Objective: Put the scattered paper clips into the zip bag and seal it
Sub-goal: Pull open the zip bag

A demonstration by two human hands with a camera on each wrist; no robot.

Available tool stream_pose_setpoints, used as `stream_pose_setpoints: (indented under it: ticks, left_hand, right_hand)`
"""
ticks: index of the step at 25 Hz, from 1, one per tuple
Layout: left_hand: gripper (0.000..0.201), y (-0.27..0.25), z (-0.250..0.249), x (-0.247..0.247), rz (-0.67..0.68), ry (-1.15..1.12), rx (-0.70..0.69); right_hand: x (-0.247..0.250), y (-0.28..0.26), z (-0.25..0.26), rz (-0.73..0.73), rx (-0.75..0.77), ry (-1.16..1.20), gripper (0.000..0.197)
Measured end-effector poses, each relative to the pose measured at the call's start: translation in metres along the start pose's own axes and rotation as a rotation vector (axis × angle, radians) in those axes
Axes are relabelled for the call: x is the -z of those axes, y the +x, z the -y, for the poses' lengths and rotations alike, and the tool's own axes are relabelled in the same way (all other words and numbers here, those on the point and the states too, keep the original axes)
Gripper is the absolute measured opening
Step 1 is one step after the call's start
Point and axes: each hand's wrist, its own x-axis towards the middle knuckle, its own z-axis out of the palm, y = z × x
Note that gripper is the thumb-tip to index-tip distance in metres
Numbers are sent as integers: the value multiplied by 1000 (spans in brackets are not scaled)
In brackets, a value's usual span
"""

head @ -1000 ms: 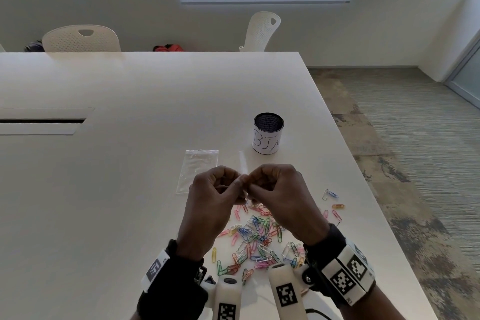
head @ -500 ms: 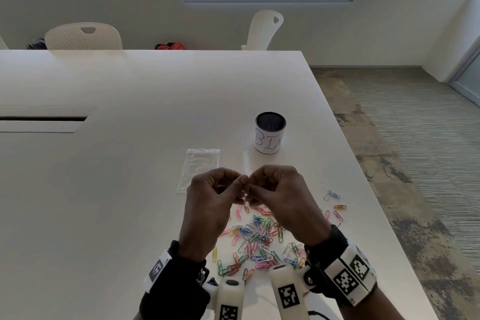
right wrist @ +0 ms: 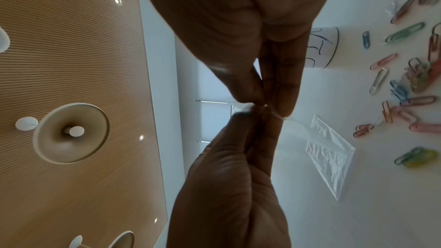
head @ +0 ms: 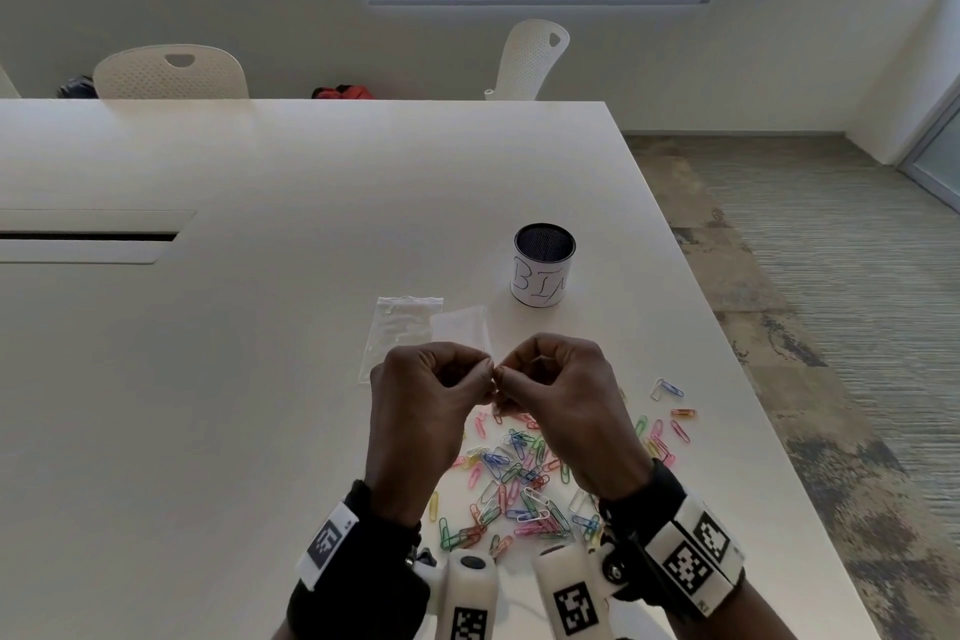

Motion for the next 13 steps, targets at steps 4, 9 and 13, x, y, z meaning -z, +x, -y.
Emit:
stream_pose_setpoints:
  ticks: [4,9,13]
  left_hand:
    - [6,1,-4,6,49,-46,44]
    - [8,-2,-6,7,125,108,14]
    - [9,-4,-5,5,125,206,-49]
  right_hand:
    - [0,-2,-7,-36,-70,163,9]
    - [2,-2,-2,9,3,-211,12]
    - [1,0,6,-59,118,-267,5]
